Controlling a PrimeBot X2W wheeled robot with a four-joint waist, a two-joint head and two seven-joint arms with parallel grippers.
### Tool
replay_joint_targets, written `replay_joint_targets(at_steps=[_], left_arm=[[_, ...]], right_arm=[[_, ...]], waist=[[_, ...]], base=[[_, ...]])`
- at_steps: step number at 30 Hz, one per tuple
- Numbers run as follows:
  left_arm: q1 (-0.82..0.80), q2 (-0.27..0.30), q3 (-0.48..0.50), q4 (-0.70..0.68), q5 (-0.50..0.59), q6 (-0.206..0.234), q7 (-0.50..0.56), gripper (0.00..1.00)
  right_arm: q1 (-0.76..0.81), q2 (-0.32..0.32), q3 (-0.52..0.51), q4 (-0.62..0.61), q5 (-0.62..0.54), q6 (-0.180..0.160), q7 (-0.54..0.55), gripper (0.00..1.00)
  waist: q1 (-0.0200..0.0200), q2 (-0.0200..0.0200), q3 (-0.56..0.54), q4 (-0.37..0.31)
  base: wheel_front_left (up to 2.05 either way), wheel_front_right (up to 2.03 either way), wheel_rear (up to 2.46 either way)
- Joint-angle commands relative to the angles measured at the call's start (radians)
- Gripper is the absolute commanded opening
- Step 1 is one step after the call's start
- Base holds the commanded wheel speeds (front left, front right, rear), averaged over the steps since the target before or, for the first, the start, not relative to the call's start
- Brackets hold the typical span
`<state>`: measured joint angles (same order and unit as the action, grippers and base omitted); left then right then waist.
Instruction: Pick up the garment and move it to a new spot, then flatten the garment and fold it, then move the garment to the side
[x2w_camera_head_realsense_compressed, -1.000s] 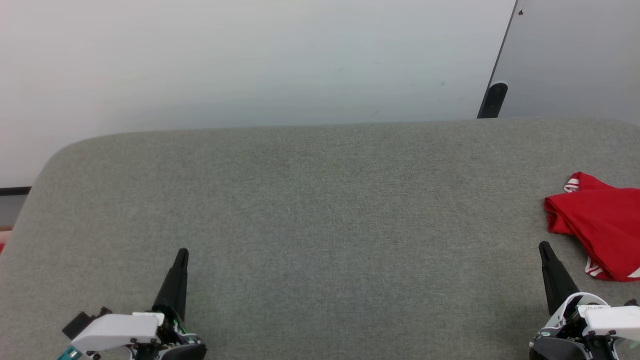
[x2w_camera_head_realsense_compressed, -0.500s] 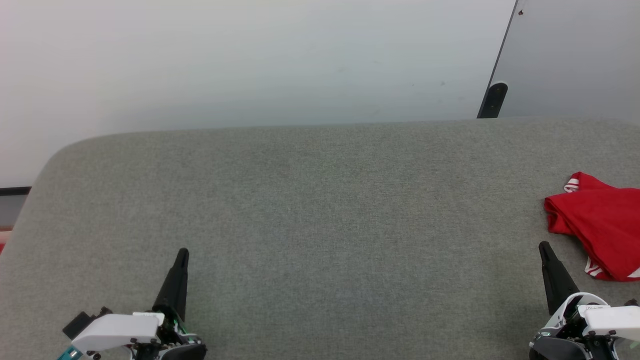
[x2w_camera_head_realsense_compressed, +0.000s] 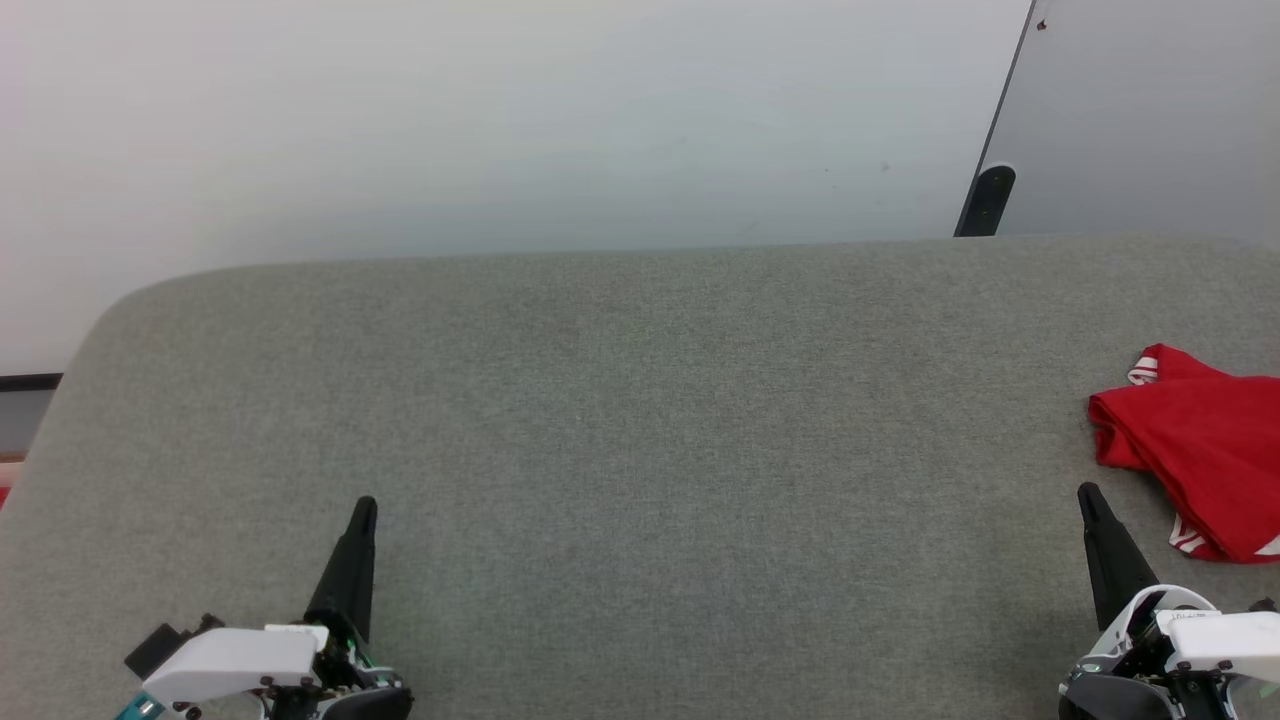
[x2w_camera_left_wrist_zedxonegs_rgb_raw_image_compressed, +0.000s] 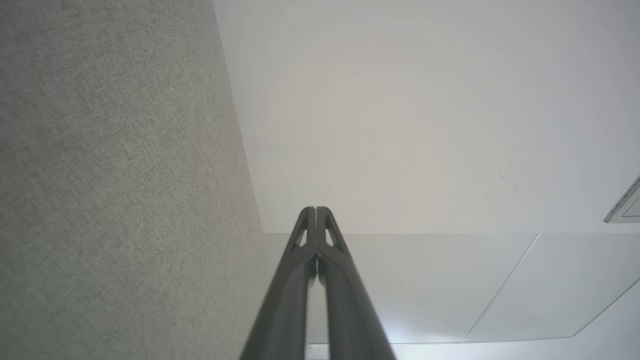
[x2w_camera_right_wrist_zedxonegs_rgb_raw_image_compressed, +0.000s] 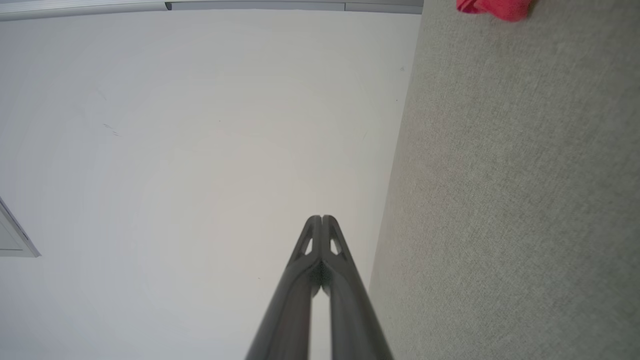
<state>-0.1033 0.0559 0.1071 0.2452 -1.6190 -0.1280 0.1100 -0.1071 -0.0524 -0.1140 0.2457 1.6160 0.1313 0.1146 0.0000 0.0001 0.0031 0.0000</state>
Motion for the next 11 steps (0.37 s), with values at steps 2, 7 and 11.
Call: replay_joint_targets(at_steps=[2,7,11], left_arm=[[-0.011,-0.002,0.003,0.002,0.004,-0.005,0.002,0.00],[-0.011,-0.003,0.004,0.002,0.004,-0.005,0.002,0.00],[-0.011,-0.003,0.004,0.002,0.004,-0.005,0.003,0.00]], right_arm=[[-0.004,0.004,-0.001,0.001,-0.006,-0.001,0.001,0.00],[-0.004,0.004,-0.001,0.001,-0.006,-0.001,0.001,0.00],[-0.004,0.004,-0.001,0.001,-0.006,-0.001,0.001,0.00]], waist=[[0.0000,-0.0001,0.000,0.000],[0.0000,-0.0001,0.000,0.000],[0.0000,-0.0001,0.000,0.000]], base=[[0.00,0.00,0.00],[0.00,0.00,0.00],[0.00,0.00,0.00]])
